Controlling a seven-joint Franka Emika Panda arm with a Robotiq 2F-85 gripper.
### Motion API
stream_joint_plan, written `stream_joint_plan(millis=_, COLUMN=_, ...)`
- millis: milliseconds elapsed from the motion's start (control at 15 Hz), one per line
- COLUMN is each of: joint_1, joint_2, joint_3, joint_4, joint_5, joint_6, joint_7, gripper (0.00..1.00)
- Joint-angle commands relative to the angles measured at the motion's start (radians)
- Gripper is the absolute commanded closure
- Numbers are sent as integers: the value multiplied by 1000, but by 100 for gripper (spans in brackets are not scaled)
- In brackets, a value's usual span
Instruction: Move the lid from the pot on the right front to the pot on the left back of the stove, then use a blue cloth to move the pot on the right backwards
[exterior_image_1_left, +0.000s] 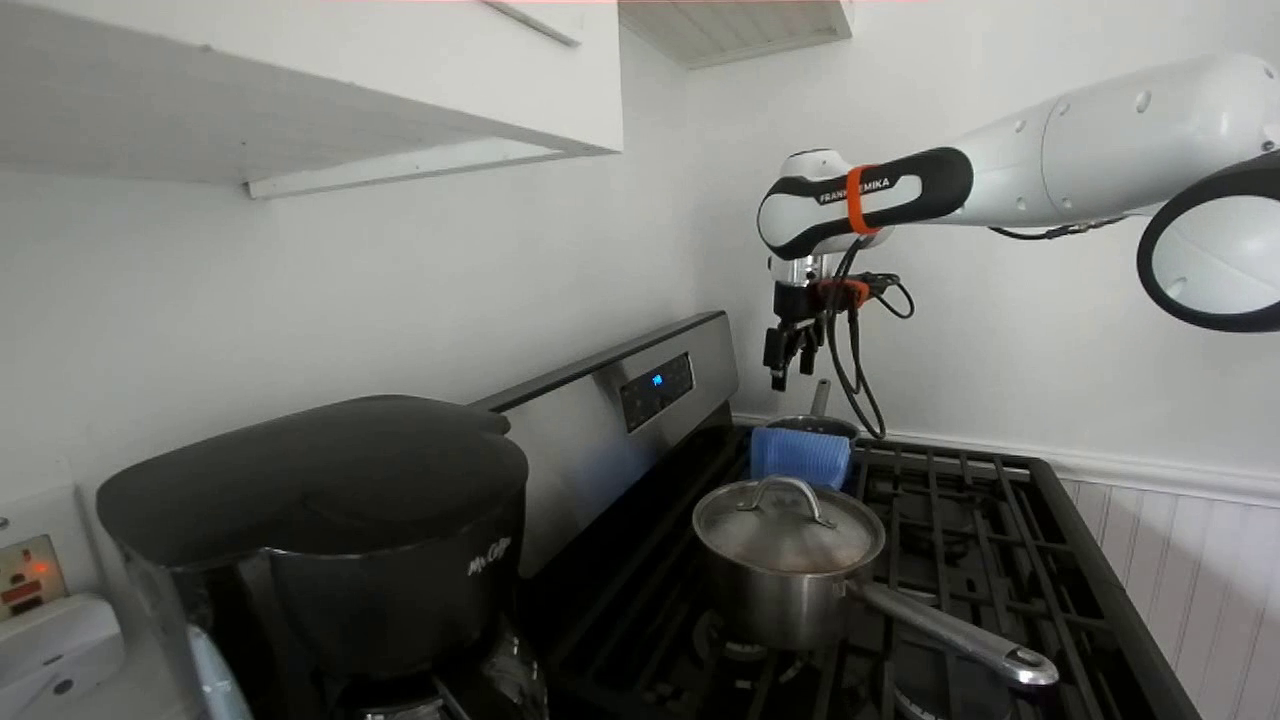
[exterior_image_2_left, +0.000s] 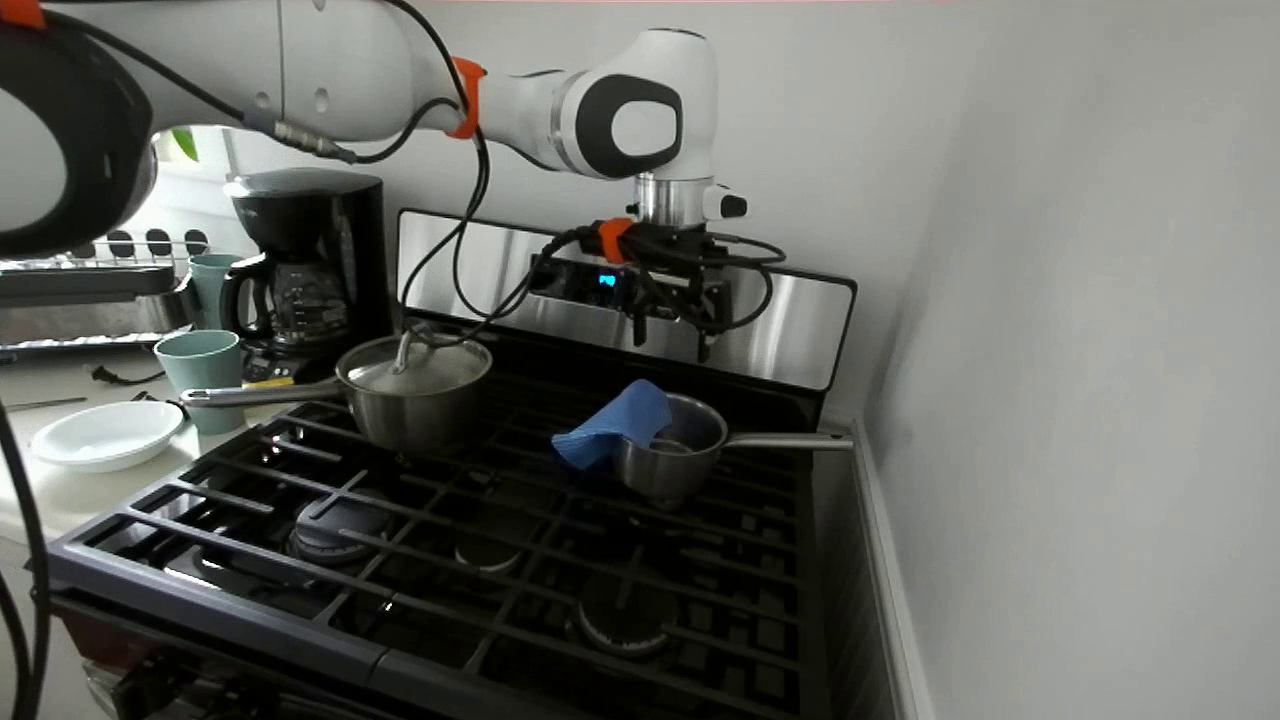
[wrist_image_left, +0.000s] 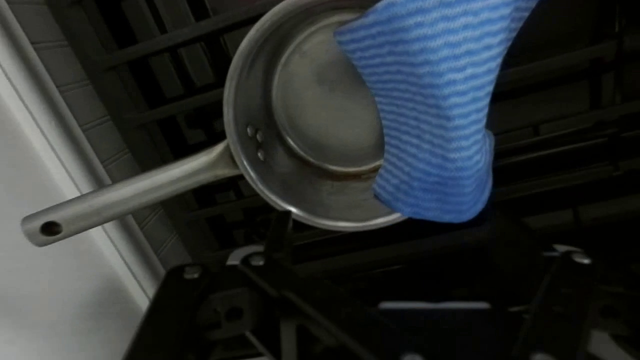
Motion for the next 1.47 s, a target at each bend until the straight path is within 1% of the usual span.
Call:
stream_joint_plan(millis=0, joint_1=-1, joint_2=-76, joint_3=-10, joint_4=-74, joint_5=27, joint_6=52, joint_7=152, gripper=0)
stream_joint_plan(millis=133, joint_1=2, joint_2=-109, joint_3=-17, joint_4=-103, joint_5=26, joint_6=69, joint_7=254, gripper=0)
stream_joint_plan(millis=267, joint_1=7, joint_2=-147, joint_3=-26, joint_4=-137, joint_5=11, joint_6=49, joint_7=318, gripper=0)
stream_joint_plan(millis=467, joint_1=15, joint_2=-226, joint_3=-44, joint_4=-231, joint_5=-14, joint_6=33, joint_7=348, gripper=0)
stream_joint_plan(millis=733, joint_1=37, joint_2=-312, joint_3=-82, joint_4=-326, joint_5=-37, joint_6=-37, joint_7=415, gripper=0)
stream_joint_plan(millis=933, joint_1=47, joint_2=-370, joint_3=-89, joint_4=-394, joint_5=-36, joint_6=-89, joint_7=431, gripper=0)
stream_joint_plan(millis=1067, joint_1=49, joint_2=-418, joint_3=-84, joint_4=-470, joint_5=-25, joint_6=-59, joint_7=424, gripper=0)
stream_joint_plan(millis=1133, joint_1=30, joint_2=-331, joint_3=-79, joint_4=-342, joint_5=-15, joint_6=-81, joint_7=404, gripper=0)
stream_joint_plan(millis=1267, joint_1=34, joint_2=-363, joint_3=-79, joint_4=-388, joint_5=-15, joint_6=-80, joint_7=405, gripper=0)
stream_joint_plan(millis=1400, joint_1=36, joint_2=-378, joint_3=-79, joint_4=-410, joint_5=-15, joint_6=-80, joint_7=406, gripper=0)
